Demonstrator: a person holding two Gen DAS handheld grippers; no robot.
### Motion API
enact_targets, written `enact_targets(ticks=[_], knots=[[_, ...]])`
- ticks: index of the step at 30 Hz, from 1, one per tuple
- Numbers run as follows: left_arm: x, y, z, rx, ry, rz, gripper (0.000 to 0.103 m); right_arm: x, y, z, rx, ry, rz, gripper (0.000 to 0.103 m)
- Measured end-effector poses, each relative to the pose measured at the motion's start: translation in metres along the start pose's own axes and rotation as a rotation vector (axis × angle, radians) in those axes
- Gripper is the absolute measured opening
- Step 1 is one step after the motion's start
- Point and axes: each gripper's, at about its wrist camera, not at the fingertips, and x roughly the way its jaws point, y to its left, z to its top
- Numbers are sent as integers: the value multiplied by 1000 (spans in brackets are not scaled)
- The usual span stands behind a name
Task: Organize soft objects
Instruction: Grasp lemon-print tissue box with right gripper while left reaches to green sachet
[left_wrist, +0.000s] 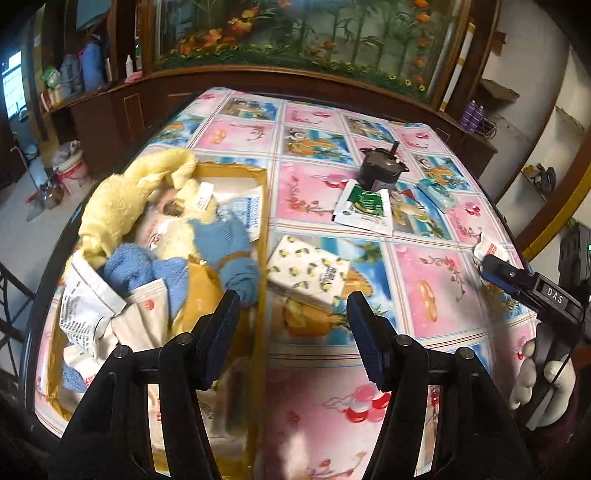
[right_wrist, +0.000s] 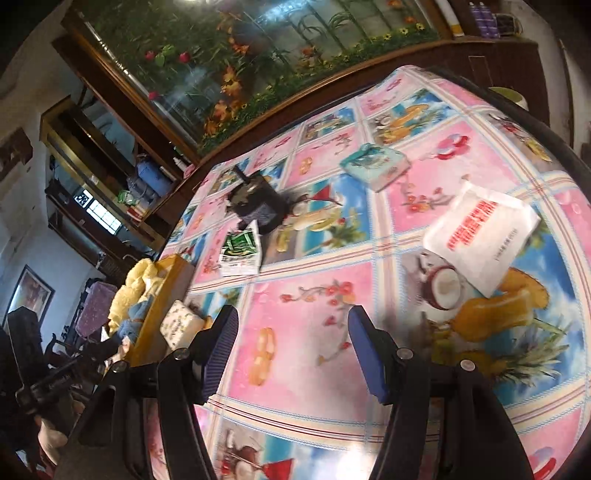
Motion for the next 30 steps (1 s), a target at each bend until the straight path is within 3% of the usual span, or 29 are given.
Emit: enact_targets(ticks=[6, 10, 13, 15, 19, 21, 24, 30], knots=[[-15, 23, -6, -36, -27, 20, 60, 69, 96, 0, -324, 202, 103, 62], [-24, 44, -15, -53, -38, 43, 60, 127, 150, -10, -534, 314, 92, 62], [-28, 57, -18, -64, -51, 43, 60, 152, 177, -15, -650, 329, 41, 63], [-26, 61, -18, -68, -50, 38, 60, 164, 186, -17, -694, 347, 13, 68], [-20, 60, -19, -61, -41, 16, 60, 180, 183, -25, -706, 378, -71, 68], [-18, 55, -17, -49, -37, 1, 60, 171, 172, -22, -666, 365, -78, 52], [-17, 43, -13, -18, -33, -26, 60, 149, 150, -17, -567, 353, -53, 52], [4, -5, 8, 86, 16, -95, 60, 80, 69, -17, -372, 251, -128, 53]])
